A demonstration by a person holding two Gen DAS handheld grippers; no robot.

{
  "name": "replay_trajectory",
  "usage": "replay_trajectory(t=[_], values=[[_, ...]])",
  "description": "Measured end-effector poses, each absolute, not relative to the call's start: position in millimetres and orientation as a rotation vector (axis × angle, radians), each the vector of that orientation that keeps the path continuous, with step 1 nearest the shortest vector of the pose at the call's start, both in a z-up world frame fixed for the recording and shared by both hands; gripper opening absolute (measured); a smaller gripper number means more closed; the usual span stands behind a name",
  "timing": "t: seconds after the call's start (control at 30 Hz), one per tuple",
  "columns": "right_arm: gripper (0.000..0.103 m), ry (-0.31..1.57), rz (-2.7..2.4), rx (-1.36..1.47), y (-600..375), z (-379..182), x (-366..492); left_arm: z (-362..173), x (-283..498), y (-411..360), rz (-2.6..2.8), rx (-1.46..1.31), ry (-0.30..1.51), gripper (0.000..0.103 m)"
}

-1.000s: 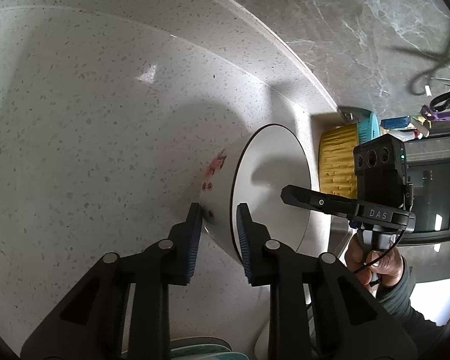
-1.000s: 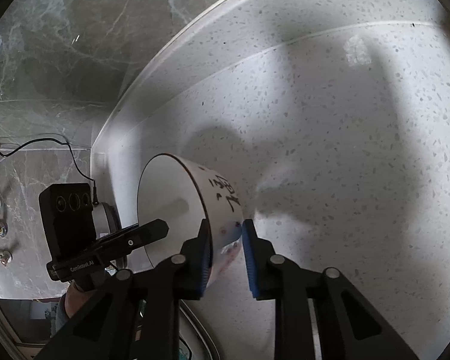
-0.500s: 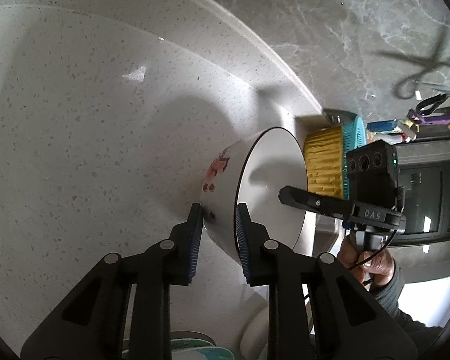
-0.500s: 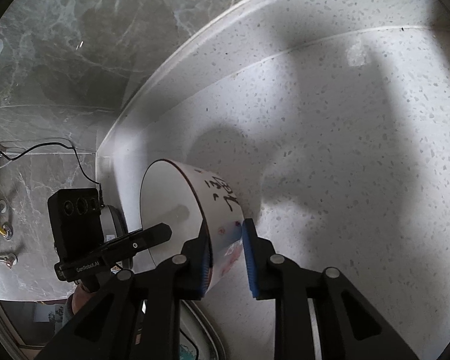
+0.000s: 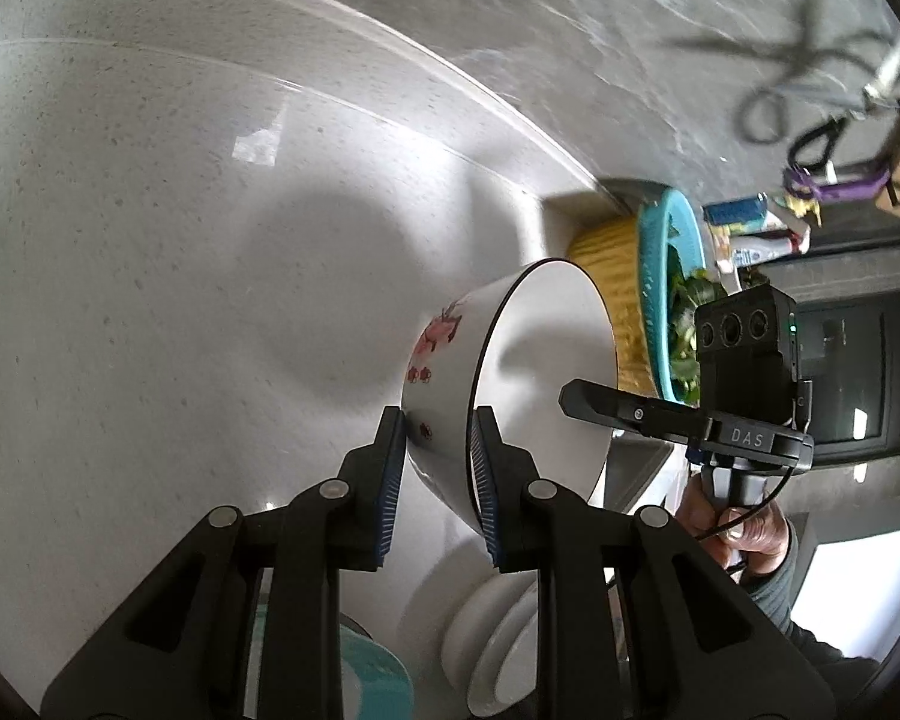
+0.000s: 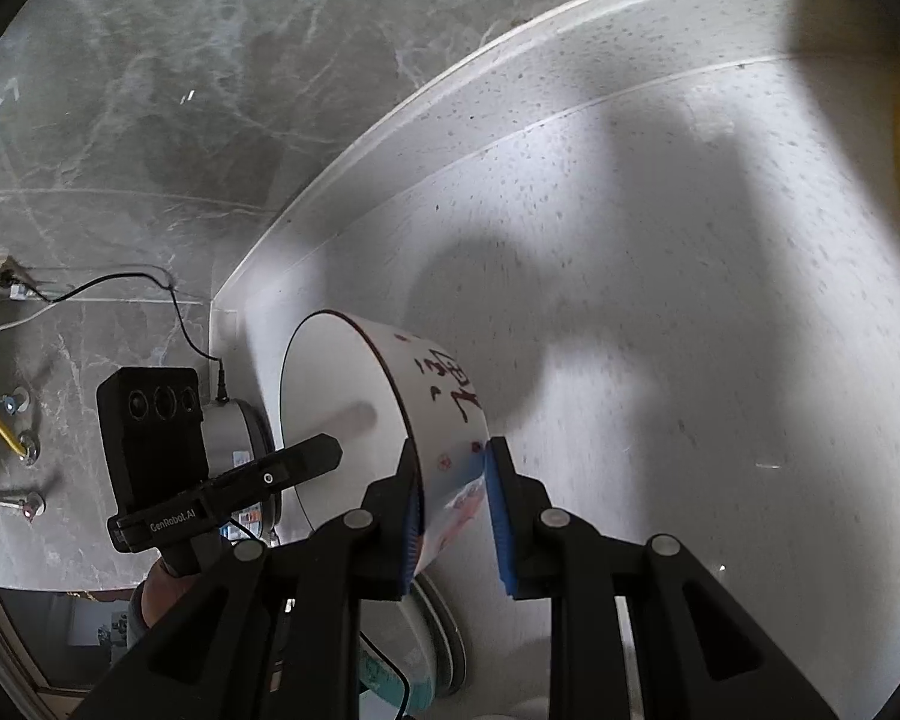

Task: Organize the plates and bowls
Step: 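Lift the pink-floral bowl off the counter with the right gripper, then carry the pink-floral bowl over the stack and lower it into the white bowl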

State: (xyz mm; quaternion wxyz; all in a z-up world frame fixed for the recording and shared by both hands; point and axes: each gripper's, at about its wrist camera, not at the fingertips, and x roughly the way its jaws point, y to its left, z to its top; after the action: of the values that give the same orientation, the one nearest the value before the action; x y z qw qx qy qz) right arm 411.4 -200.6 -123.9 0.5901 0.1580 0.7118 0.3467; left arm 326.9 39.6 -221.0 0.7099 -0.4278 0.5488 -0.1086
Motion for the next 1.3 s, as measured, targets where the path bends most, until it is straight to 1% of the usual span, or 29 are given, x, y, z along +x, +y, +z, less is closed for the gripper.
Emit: replay_trajectory(t=[0.3, 0.57, 1.0, 1.3], values=[[0.026, 1.633, 0.822, 0.394, -241, -93, 374, -192, 297, -8, -0.265, -0.913, 1.227, 0.02], [0.028, 1.615, 0.831, 0.409, -277, -71, 337, -178, 265, -54, -0.284, -0.895, 1.236, 0.02], [0.028, 1.649, 0.825, 0.477, -343, -73, 283, -172, 211, -142, -0.297, -0.901, 1.281, 0.02], [0.028, 1.707, 0.82, 0.474, -363, -86, 247, -180, 170, -163, -0.265, -0.912, 1.313, 0.02]])
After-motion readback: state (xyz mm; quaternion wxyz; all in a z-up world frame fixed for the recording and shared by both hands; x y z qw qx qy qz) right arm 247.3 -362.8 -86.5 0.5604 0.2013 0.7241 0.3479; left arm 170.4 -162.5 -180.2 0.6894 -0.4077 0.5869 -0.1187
